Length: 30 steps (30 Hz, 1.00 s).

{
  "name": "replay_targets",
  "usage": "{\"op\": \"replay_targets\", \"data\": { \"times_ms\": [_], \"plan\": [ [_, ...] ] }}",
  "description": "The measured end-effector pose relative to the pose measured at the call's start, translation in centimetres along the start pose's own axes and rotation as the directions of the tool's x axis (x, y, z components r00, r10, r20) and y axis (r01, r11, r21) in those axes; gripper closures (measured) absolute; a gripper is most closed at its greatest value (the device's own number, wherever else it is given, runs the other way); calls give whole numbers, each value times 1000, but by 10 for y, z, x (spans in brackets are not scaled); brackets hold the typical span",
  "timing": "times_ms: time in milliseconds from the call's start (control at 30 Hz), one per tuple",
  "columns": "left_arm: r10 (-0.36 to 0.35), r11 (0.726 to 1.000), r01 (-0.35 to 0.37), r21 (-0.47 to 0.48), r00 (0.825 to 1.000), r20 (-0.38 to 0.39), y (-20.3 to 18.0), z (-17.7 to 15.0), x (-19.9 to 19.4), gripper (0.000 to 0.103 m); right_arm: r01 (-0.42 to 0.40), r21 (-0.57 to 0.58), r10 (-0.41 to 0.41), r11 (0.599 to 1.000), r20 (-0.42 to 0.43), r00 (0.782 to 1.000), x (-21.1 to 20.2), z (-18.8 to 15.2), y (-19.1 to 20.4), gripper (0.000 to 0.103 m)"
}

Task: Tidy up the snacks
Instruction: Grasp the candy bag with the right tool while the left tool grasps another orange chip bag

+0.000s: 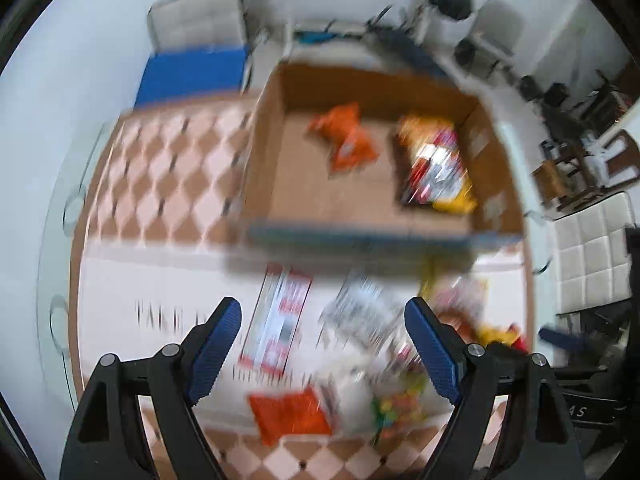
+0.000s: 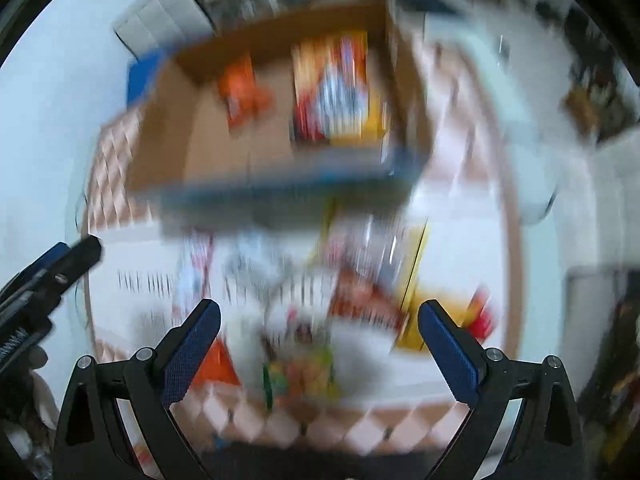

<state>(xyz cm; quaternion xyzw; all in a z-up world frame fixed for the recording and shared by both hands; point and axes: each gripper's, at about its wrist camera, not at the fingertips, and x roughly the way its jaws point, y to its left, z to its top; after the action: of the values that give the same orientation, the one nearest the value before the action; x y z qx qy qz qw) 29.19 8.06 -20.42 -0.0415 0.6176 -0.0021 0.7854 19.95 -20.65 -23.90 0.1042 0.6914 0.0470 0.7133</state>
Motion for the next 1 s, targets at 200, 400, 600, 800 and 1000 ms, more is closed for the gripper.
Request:
{"op": "replay_targets", "data": {
  "times_ms": [200,400,600,800,1000],
  "plan": [
    [42,989,-68,-128,980,-192,36,-64,56,19,-137,296,241,945,-354,904,126,-59,-34,2],
    [76,984,-118,-133,956,-283,50,-97,91,19,-57,321,197,945,-424,884,179,-80,-34,3],
    [52,986,-102,-129,937,-346,55,-111,117,19,-4,184,81,983,-412,908,188,-83,-13,6],
    [17,990,-73,-120,909,-416,48,-122,151,19,33,76,-6,997,-335,942,165,-81,-8,22],
    [21,996,-60,-72,891,-453,33,-132,175,17,59,18,-50,998,-328,943,154,-78,-14,20]
  ]
}}
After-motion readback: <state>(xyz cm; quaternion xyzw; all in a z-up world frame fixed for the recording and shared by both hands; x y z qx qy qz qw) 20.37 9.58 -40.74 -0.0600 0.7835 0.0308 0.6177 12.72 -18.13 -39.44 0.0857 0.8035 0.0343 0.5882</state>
